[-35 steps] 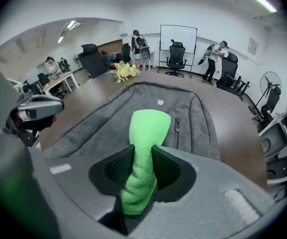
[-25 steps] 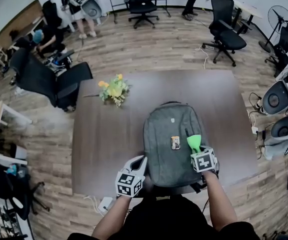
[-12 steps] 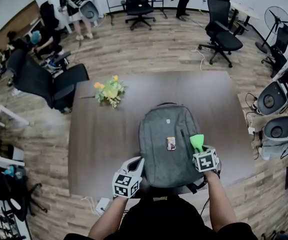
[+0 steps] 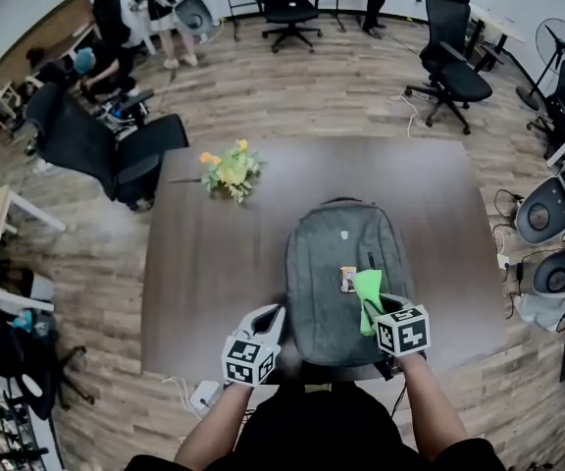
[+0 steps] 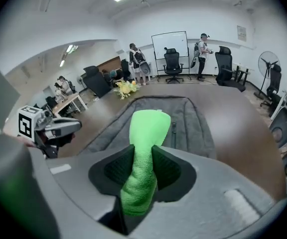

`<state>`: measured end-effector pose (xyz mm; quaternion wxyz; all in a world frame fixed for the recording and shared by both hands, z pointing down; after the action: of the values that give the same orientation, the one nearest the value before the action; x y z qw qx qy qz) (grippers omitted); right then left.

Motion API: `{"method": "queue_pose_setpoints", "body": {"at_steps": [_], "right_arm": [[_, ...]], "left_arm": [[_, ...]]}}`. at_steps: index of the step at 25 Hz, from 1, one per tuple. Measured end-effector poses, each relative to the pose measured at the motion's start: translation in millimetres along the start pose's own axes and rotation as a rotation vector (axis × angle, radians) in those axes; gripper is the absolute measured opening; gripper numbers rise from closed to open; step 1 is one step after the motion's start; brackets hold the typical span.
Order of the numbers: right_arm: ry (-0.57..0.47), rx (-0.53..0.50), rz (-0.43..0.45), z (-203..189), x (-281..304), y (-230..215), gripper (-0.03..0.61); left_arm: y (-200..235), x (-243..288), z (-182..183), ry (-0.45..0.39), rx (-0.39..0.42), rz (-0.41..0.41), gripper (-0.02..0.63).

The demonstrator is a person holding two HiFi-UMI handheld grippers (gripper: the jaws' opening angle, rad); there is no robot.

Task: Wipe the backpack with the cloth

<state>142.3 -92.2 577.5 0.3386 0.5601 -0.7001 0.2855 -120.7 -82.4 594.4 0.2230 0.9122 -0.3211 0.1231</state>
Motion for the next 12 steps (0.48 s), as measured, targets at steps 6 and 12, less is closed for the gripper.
{"method": "queue_pose_setpoints", "body": {"at_steps": [6,12], "right_arm": [[0.009,0.096,0.182,-2.5,2.9,59.5,0.112],[0.073,0.088,0.285,-14.8,10.3,108.5,0.112]], "left_arm": [[5.0,-7.2,-1.8,-0.003,-0.006,0.003,0.020],[7.2,-15.9,-2.3,0.000,-0.006,-0.011,0.020]]}}
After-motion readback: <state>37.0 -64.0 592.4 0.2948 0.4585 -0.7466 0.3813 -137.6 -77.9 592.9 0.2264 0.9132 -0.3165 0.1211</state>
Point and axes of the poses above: the fingertips, and each gripper's own axes: x forward along the fingers, y to its left, z out of its top, the point moved 6 cm from there along -x, backward along the fingers, and after that the axes turned 13 degrees about -z, right-handed, at the moved point
